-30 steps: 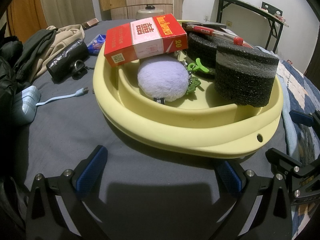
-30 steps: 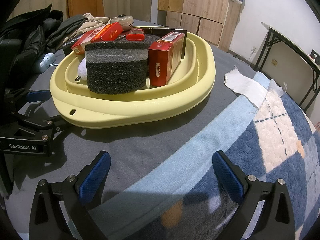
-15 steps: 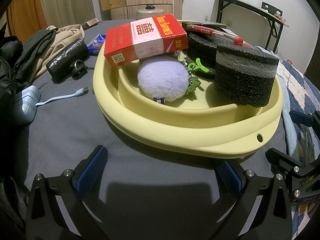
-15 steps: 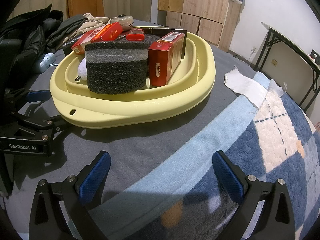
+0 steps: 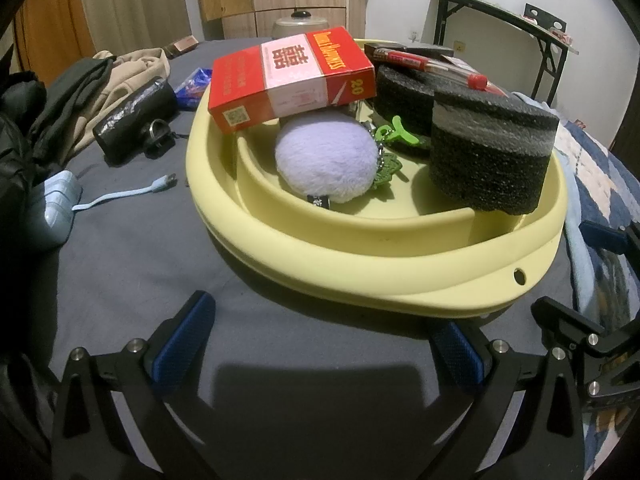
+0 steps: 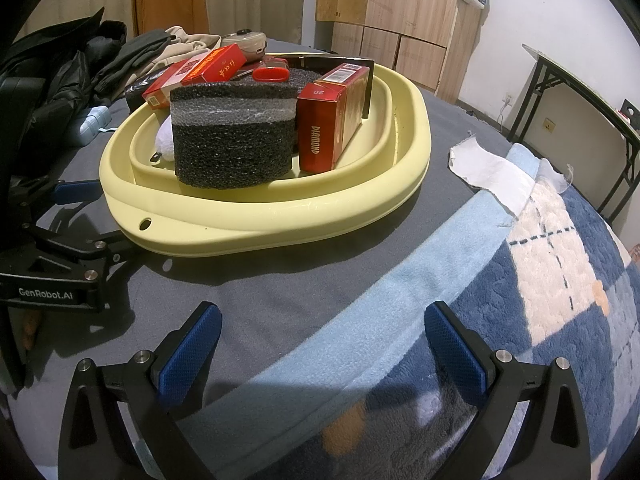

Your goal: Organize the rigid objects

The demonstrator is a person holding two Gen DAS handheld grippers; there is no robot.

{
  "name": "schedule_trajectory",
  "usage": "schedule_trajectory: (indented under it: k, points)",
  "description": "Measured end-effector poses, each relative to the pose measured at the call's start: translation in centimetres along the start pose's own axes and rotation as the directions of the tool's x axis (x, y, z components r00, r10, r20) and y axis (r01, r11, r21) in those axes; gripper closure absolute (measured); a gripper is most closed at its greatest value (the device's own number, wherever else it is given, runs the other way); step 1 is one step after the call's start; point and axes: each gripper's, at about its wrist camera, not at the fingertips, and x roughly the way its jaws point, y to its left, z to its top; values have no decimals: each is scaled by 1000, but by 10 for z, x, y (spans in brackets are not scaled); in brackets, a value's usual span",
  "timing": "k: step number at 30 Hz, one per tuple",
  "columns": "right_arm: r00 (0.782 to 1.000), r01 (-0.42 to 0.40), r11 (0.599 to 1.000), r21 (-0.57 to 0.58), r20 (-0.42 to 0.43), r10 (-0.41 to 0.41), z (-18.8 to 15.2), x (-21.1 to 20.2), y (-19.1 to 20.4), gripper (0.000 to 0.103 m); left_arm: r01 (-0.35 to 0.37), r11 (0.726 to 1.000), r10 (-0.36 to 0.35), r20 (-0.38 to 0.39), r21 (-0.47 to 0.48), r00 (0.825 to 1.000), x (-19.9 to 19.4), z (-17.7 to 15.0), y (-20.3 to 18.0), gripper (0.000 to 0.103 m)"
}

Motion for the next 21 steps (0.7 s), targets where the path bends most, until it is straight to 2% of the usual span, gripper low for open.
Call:
schedule_trajectory:
  k: [21]
  points:
    - [1000,0,1000,0,0,0,0,0,0,0,3,1000,-3,0,-2,1000,0,1,2,0]
